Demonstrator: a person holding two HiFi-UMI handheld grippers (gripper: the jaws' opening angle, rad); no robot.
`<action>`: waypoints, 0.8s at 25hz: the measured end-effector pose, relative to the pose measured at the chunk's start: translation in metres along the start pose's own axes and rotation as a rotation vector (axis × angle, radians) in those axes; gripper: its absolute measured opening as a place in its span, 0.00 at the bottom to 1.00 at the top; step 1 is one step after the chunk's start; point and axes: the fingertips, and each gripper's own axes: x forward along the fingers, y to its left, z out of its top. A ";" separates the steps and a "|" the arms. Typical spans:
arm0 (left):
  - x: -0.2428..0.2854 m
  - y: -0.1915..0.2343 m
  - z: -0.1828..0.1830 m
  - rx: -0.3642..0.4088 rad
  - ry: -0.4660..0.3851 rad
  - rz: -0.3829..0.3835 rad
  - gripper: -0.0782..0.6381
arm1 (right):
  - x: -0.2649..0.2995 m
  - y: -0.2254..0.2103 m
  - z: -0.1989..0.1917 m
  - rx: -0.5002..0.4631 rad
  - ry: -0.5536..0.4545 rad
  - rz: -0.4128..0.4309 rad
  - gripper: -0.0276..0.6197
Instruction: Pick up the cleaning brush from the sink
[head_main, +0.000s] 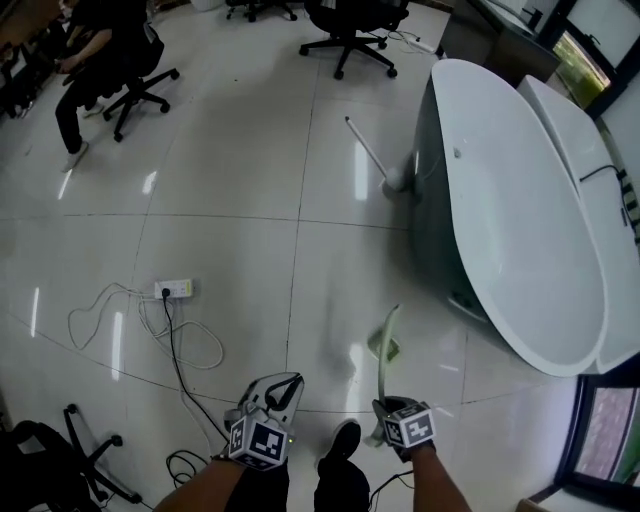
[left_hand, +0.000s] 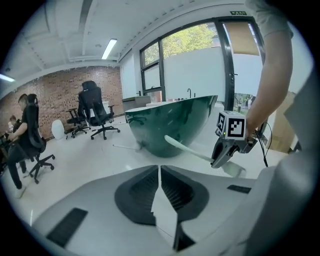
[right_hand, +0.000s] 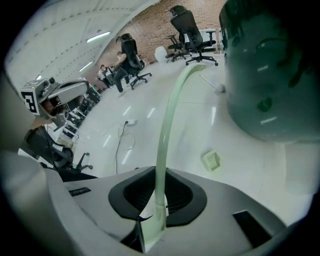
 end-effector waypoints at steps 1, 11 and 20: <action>-0.023 0.003 0.011 0.007 0.001 0.003 0.12 | -0.028 0.013 0.008 0.000 -0.016 -0.007 0.09; -0.252 0.025 0.154 -0.070 -0.095 0.006 0.12 | -0.335 0.184 0.134 0.105 -0.470 -0.062 0.09; -0.435 0.014 0.325 0.004 -0.275 -0.019 0.12 | -0.613 0.330 0.162 0.305 -1.037 -0.012 0.09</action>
